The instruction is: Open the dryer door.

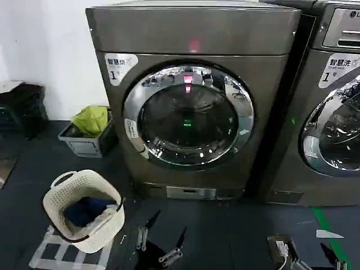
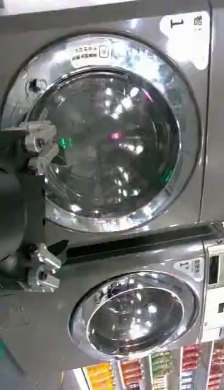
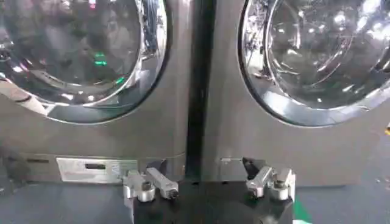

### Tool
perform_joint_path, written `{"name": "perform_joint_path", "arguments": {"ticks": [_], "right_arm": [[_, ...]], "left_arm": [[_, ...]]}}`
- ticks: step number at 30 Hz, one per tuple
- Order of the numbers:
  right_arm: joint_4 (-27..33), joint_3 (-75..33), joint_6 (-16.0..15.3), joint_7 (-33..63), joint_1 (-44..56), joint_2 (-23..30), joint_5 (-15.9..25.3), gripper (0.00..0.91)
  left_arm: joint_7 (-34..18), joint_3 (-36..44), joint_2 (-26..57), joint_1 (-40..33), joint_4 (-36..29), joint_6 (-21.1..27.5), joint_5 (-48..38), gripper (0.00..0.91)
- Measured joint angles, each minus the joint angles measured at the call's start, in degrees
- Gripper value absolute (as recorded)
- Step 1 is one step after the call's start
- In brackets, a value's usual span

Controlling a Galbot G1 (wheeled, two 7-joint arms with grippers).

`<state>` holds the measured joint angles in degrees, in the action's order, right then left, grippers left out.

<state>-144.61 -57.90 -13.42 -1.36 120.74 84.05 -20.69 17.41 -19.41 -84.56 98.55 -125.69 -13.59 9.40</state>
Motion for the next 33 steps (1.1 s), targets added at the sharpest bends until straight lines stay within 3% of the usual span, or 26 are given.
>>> {"name": "perform_joint_path", "arguments": {"ticks": [4,9,22,33], "right_arm": [[0.6,-0.2,0.7,-1.7,-2.3,-1.9,-0.1,0.907],[1.9,0.2,1.7,-3.4,-6.7,-5.6,-3.2,0.907],[6.6,1.3,3.3,-8.1,-18.9,-20.5,-11.1,0.907],[14.0,5.4,9.2,-10.5,-27.9,-31.4,-15.6,0.907]], "left_arm": [[0.0,0.0,0.1,0.0,-0.3,0.0,-0.1,0.907],[0.0,-0.1,0.5,0.5,-1.2,0.1,-0.1,0.907],[0.1,-1.3,0.8,2.1,-3.7,0.0,0.4,0.907],[0.2,-1.8,1.2,2.9,-4.7,0.0,0.4,0.907]]}}
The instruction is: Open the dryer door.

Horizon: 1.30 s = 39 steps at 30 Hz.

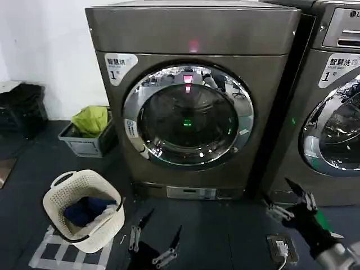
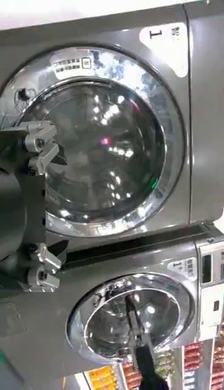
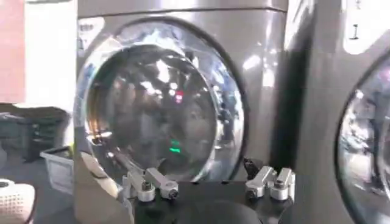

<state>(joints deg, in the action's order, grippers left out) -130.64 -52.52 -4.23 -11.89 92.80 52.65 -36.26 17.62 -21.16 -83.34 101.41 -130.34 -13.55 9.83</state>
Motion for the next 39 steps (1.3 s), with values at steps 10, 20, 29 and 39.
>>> {"name": "perform_joint_path", "arguments": {"ticks": [10,20,29,39], "right_arm": [[7.8,7.3,1.9,-2.8,-11.1,-8.9,-4.2,0.907],[14.3,20.2,3.9,-3.4,-25.0,-14.2,-6.3,0.907],[18.8,31.7,4.8,-4.6,-37.8,-15.2,-8.1,0.907],[24.4,43.1,4.8,-5.8,-50.3,-13.1,-8.1,0.907]], "left_arm": [[0.2,0.3,0.1,-0.6,0.1,0.1,-0.3,0.907],[0.3,0.3,0.3,-0.5,-0.1,0.1,-0.3,0.907],[0.4,0.3,0.4,-0.3,-0.1,0.1,-0.1,0.907],[0.5,0.3,0.3,0.1,-0.4,-0.1,0.1,0.907]]}}
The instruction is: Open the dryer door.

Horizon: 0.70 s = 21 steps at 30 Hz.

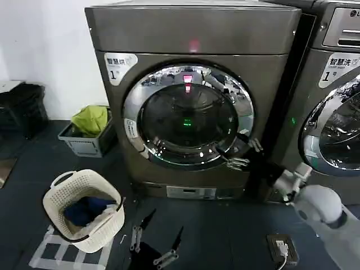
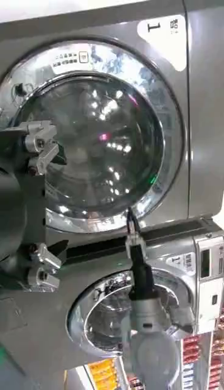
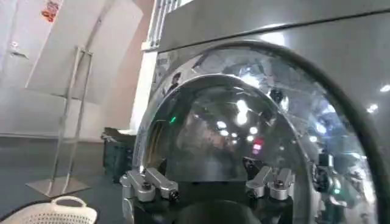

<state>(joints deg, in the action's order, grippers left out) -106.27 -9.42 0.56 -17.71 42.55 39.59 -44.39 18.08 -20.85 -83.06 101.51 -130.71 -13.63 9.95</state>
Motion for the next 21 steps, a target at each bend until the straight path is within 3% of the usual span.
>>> {"name": "perform_joint_path", "arguments": {"ticks": [21], "right_arm": [[11.5,18.1,0.1,-1.8,-19.2,6.9,-0.3,0.907]], "left_arm": [[0.2,0.0,-0.1,-0.4,0.2,-0.1,-0.1,0.907]]}}
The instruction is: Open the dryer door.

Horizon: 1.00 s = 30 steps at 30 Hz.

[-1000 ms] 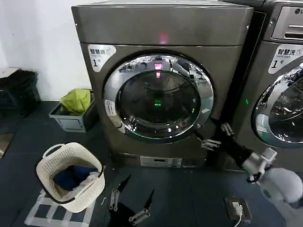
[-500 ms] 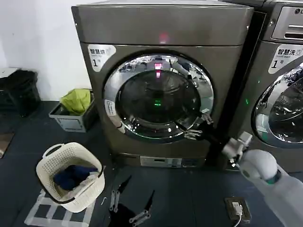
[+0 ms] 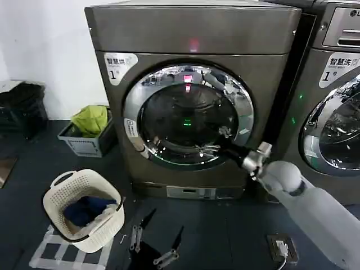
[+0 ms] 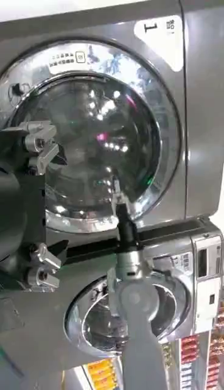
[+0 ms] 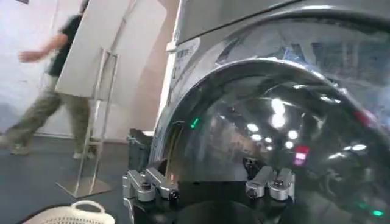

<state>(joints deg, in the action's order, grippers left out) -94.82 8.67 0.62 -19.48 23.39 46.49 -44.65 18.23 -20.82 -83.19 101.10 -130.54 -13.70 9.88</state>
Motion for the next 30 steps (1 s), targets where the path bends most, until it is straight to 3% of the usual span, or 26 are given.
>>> {"name": "perform_joint_path", "arguments": {"ticks": [30], "right_arm": [[9.4,12.7,-0.4,0.5,-11.8,11.2,1.8,0.907]], "left_arm": [[0.2,0.0,0.2,-0.2,0.5,0.0,-0.2,0.907]]}}
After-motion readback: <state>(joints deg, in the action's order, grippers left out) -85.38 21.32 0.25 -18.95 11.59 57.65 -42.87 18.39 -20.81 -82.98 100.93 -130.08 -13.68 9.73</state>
